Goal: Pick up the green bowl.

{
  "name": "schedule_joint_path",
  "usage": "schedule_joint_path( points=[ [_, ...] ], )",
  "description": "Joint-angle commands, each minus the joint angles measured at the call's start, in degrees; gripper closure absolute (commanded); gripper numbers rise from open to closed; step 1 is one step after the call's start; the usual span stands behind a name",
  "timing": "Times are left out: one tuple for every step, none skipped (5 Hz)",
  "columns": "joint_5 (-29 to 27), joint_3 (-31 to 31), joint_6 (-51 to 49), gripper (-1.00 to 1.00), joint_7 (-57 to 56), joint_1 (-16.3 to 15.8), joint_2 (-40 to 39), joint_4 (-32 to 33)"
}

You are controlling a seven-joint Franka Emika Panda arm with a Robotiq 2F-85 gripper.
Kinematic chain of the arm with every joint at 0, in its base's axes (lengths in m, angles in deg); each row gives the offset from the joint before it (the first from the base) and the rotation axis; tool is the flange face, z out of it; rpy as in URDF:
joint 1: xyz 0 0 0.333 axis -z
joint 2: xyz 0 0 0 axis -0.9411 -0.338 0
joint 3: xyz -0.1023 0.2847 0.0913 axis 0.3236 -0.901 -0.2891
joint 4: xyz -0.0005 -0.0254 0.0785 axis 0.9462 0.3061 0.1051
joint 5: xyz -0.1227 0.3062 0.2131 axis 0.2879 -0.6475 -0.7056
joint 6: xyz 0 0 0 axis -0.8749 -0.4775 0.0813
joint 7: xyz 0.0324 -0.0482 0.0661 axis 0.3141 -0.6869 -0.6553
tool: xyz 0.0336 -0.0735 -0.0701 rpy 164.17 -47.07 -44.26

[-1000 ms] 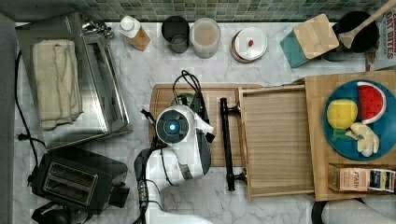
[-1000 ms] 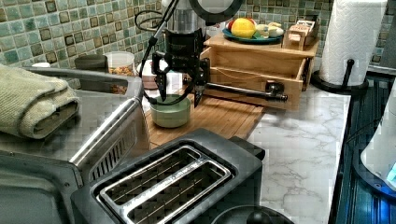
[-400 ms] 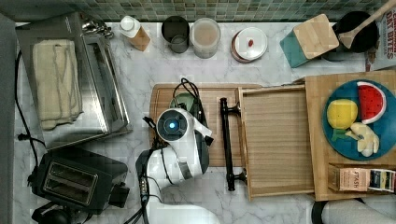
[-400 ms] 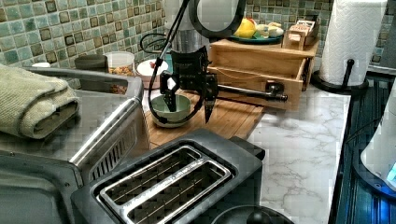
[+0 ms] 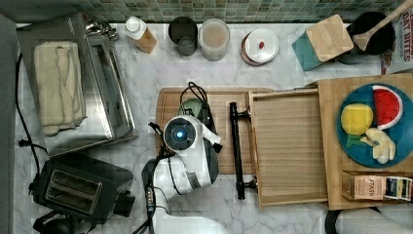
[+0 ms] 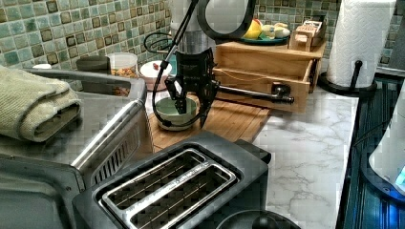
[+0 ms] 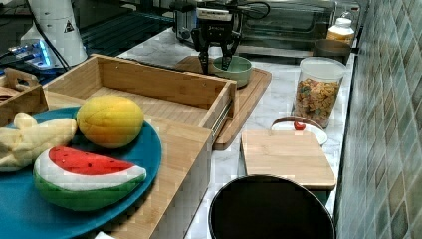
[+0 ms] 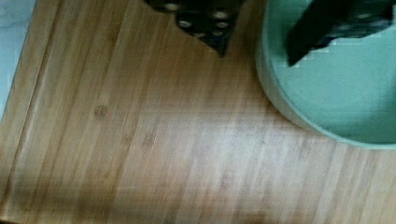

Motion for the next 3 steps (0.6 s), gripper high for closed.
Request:
schedule_joint_path(
  points=[
    [3.8, 0.53, 0.8, 1.0, 1.19, -1.15, 1.99, 0.7],
    [2.17, 0.19, 1.83, 1.0, -1.34, -0.25, 2.98, 1.35],
    [-0.66, -0.9, -0.05, 1.0, -6.14, 1.02, 6.13, 1.02]
  ],
)
